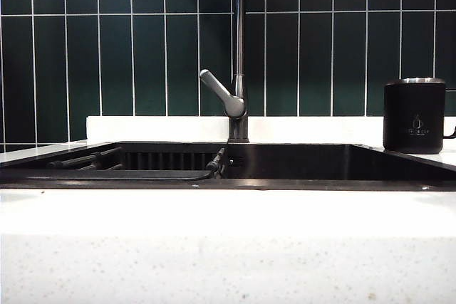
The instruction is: Pick up the mug next to the sink, go to the faucet to get some water, pour the water into the sink, and finally put the mug back to its place.
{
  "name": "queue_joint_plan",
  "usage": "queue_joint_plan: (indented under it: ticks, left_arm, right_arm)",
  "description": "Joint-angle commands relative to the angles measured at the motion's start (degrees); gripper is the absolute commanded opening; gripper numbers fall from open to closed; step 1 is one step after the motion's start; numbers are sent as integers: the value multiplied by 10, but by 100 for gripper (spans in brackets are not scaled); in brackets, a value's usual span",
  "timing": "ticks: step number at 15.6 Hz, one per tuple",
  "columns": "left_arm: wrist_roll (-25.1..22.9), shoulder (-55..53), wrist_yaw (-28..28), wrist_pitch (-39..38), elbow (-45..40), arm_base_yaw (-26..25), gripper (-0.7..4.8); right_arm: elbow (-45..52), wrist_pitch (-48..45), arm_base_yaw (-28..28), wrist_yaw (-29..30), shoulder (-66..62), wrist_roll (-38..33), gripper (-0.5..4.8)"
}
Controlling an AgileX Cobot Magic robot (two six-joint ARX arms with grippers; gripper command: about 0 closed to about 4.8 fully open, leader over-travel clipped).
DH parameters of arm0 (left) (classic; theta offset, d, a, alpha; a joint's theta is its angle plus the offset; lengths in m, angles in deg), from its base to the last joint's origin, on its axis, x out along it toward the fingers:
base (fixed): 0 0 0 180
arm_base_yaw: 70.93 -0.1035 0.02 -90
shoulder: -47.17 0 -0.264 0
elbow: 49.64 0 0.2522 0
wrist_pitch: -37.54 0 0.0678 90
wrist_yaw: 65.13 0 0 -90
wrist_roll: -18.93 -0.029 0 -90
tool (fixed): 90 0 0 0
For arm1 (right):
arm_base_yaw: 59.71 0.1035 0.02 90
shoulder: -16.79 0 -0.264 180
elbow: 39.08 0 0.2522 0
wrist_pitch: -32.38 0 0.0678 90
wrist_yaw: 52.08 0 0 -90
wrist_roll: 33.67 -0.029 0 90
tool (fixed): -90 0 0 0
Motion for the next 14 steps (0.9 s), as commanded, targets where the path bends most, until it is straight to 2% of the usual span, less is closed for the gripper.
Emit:
queue_joint_plan:
  ticks: [1,6,14]
  left_arm:
    - [1,0,-1,5,1,-8,-5]
    - [1,0,-2,5,1,-57,-5]
    - [1,0,0,5,1,-60,-5]
  right_arm:
    - [2,-6,0,1,2,-2,-8]
    - [2,-6,0,1,2,-2,-8]
    - [2,-6,0,1,2,-2,-9]
